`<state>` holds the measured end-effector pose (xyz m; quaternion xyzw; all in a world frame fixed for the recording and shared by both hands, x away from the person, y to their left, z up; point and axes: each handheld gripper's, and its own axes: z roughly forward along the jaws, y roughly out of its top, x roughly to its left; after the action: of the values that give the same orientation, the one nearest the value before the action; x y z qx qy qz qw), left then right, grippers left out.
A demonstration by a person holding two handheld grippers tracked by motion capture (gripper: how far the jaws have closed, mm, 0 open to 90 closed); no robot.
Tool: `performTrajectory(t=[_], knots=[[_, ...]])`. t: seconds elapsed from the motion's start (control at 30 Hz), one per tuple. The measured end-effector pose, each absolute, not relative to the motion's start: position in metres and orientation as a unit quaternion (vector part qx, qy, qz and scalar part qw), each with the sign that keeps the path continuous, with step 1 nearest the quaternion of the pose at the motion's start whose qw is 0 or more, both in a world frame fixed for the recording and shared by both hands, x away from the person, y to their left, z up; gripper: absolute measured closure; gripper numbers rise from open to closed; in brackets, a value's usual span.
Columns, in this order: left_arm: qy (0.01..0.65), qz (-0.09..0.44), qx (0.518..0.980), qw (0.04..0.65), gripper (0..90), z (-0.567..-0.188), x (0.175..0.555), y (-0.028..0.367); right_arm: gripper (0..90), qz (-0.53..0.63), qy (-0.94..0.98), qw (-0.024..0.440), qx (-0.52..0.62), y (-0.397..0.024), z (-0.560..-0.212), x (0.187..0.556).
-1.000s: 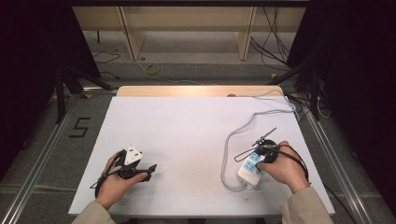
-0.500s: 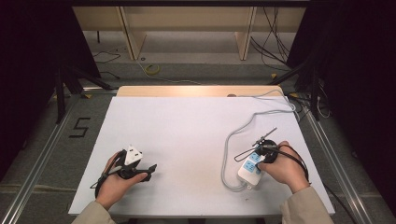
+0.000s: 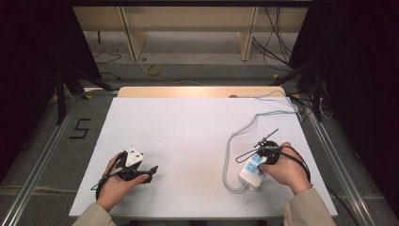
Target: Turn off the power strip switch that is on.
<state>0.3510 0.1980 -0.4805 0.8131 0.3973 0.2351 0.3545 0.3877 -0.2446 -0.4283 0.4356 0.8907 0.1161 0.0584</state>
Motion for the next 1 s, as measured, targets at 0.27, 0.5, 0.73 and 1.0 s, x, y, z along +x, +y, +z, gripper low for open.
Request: performTrajectory(t=[0.27, 0.5, 0.73, 1.0], knots=[[0.399, 0.236, 0.811, 0.357, 25.1, -0.4805, 0.3508, 0.198, 90.0, 0.116, 0.89, 0.057, 0.437, -0.2449, -0.4282, 0.3878], [0.398, 0.239, 0.81, 0.358, 25.4, -0.4794, 0.3507, 0.1989, 90.0, 0.114, 0.89, 0.059, 0.437, -0.2441, -0.4283, 0.3876], [0.401, 0.24, 0.805, 0.366, 27.1, -0.4771, 0.3504, 0.1991, 90.0, 0.112, 0.891, 0.058, 0.437, -0.2438, -0.4281, 0.3879], [0.401, 0.242, 0.805, 0.365, 27.1, -0.4772, 0.35, 0.1989, 90.0, 0.111, 0.892, 0.059, 0.435, -0.2431, -0.4283, 0.3878]])
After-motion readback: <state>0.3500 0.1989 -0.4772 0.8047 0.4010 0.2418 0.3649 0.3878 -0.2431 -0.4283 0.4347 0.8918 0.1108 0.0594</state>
